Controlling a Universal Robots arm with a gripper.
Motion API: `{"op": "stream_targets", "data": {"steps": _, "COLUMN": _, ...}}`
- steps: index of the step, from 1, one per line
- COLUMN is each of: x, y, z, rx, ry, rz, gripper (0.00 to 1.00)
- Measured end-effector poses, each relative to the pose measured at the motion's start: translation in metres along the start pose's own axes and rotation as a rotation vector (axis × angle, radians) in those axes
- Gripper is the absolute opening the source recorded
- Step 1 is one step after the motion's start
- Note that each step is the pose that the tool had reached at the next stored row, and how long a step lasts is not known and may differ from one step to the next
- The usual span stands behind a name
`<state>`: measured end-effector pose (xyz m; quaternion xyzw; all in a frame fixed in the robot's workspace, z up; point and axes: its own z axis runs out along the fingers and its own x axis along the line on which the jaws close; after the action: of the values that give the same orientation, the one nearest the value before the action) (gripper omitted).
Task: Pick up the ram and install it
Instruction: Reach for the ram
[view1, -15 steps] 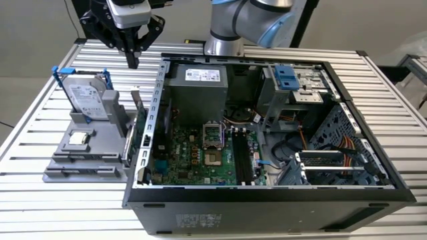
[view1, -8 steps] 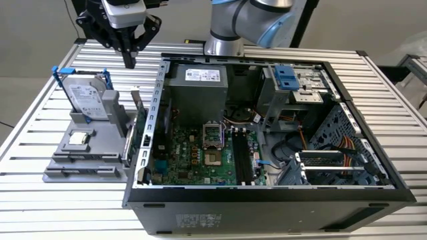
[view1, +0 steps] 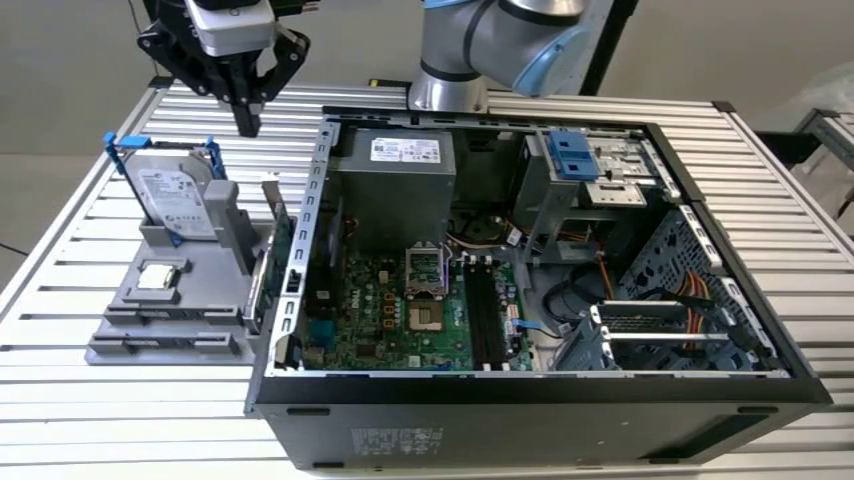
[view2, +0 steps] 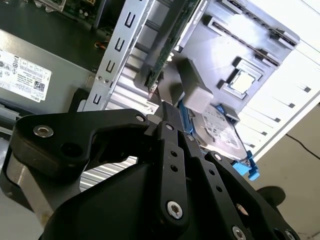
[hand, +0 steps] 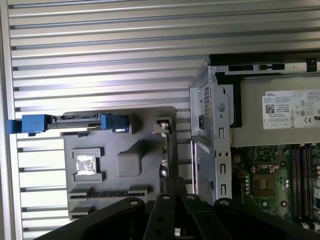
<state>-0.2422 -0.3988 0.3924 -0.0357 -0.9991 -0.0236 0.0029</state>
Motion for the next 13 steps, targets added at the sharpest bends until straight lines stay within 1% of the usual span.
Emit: {"op": "stream_targets", "data": {"steps": 13, "x": 0.0152, "y": -0.0011, "z": 0.0001, "rx": 0.0, "ry": 0.0005, "rz": 0.0, "gripper": 0.0}}
